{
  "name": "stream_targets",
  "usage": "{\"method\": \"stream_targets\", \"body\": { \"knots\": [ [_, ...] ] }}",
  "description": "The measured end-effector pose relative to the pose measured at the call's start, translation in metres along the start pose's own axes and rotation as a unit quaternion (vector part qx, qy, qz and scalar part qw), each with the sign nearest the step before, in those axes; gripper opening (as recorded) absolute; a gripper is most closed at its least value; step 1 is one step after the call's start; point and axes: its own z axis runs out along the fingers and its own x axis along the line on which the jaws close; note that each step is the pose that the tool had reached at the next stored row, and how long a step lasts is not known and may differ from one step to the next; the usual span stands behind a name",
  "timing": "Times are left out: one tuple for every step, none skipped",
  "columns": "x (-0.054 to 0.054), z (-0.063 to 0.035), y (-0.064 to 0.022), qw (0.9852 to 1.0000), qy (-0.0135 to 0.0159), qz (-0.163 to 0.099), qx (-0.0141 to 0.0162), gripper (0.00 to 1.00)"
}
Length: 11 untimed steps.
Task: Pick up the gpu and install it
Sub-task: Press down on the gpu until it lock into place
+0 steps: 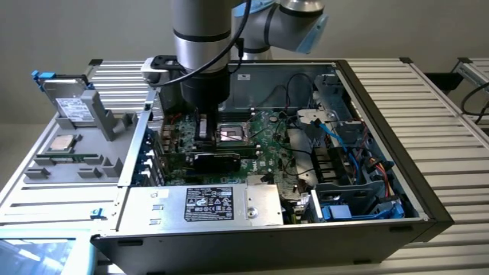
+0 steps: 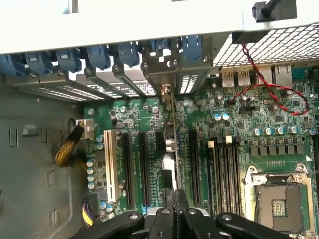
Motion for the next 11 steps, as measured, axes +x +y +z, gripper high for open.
{"method": "stream_targets", "body": {
  "knots": [
    [0.0003, -0.0032, 0.0011, 1.0000, 0.0001, 0.000, -0.0007, 0.12],
    [0.0006, -0.0068, 0.0021, 1.0000, 0.0001, 0.000, -0.0011, 0.12],
    [0.0010, -0.0104, 0.0033, 1.0000, 0.0001, 0.000, -0.0015, 0.12],
    [0.0012, -0.0127, 0.0047, 1.0000, 0.0002, 0.000, -0.0018, 0.12],
    [0.0013, -0.0129, 0.0055, 1.0000, 0.0002, 0.000, -0.0021, 0.12],
    [0.0013, -0.0129, 0.0055, 1.0000, 0.0001, 0.000, -0.0027, 0.12],
    [0.0013, -0.0129, 0.0055, 1.0000, 0.0002, 0.000, -0.0029, 0.12],
    [0.0013, -0.0130, 0.0055, 1.0000, 0.0002, 0.000, -0.0029, 0.12],
    [0.0013, -0.0129, 0.0055, 1.0000, 0.0002, 0.000, -0.0029, 0.12],
    [0.0013, -0.0129, 0.0055, 1.0000, 0.0002, 0.000, -0.0029, 0.12],
    [0.0013, -0.0129, 0.0055, 1.0000, 0.0002, 0.000, -0.0029, 0.12]
  ]
}}
